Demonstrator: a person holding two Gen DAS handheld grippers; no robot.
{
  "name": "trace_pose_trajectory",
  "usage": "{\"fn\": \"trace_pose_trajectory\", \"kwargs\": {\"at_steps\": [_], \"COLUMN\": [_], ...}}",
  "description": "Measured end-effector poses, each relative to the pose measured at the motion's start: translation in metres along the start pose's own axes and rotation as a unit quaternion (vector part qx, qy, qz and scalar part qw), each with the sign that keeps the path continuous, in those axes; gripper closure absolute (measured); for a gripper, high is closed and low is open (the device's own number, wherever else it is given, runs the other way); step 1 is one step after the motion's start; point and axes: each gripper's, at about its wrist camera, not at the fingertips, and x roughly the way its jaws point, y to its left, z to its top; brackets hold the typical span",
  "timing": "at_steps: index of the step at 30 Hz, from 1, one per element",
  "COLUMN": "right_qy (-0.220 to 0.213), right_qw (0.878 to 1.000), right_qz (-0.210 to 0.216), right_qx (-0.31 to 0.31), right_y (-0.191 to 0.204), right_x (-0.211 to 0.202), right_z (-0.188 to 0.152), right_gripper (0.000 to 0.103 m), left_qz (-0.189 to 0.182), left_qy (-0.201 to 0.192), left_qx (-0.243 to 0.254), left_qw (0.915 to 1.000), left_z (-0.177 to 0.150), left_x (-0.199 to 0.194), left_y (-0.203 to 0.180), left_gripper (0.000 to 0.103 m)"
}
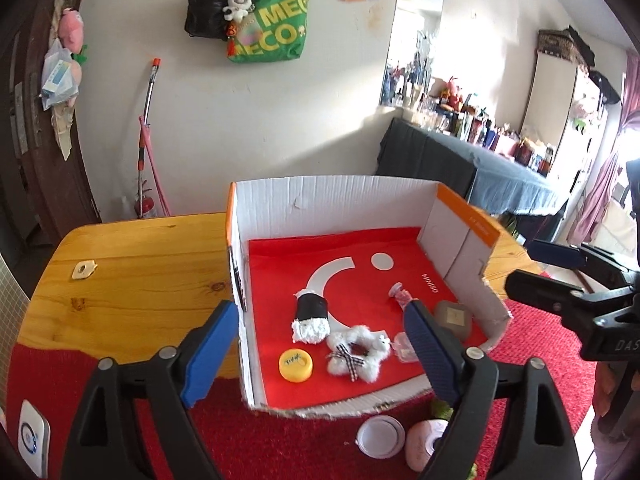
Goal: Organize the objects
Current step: 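Withdraw both tools from the box back over the rug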
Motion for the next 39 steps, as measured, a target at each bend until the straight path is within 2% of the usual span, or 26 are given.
{"fn": "trace_pose_trajectory", "kwargs": {"at_steps": [5, 7, 11, 20, 28, 31, 39], "right_qy": [-0.027, -0.04, -0.057, -0.068, -0.04, -0.027, 0.006], "right_qw": [1.0, 0.999, 0.998, 0.997, 0.999, 0.999, 1.0], "right_qz": [0.008, -0.002, -0.016, -0.031, -0.02, -0.011, 0.002], "right_qx": [-0.002, -0.011, -0.019, -0.008, 0.012, 0.015, 0.024], "right_y": [0.005, 0.009, 0.017, 0.028, 0.033, 0.035, 0.036], "right_x": [-0.027, -0.037, -0.05, -0.052, -0.035, -0.026, -0.007], "right_z": [-0.016, -0.024, -0.044, -0.1, -0.142, -0.156, -0.168], "right_gripper": [0.013, 0.009, 0.007, 0.005, 0.005, 0.005, 0.005], "left_qz": [-0.005, -0.004, 0.013, 0.035, 0.035, 0.026, 0.017], "left_qy": [-0.015, -0.025, -0.044, -0.045, -0.009, 0.017, 0.052], "left_qx": [-0.005, -0.005, -0.004, -0.003, -0.014, -0.024, -0.054], "left_qw": [0.9999, 0.9997, 0.9989, 0.9984, 0.9992, 0.9992, 0.9971], "left_z": [-0.013, -0.02, -0.035, -0.079, -0.12, -0.134, -0.146], "left_x": [-0.018, -0.027, -0.042, -0.049, -0.039, -0.031, -0.014], "left_y": [-0.003, -0.004, -0.006, -0.015, -0.021, -0.019, -0.009], "left_gripper": [0.013, 0.01, 0.004, 0.0, 0.0, 0.0, 0.0]}}
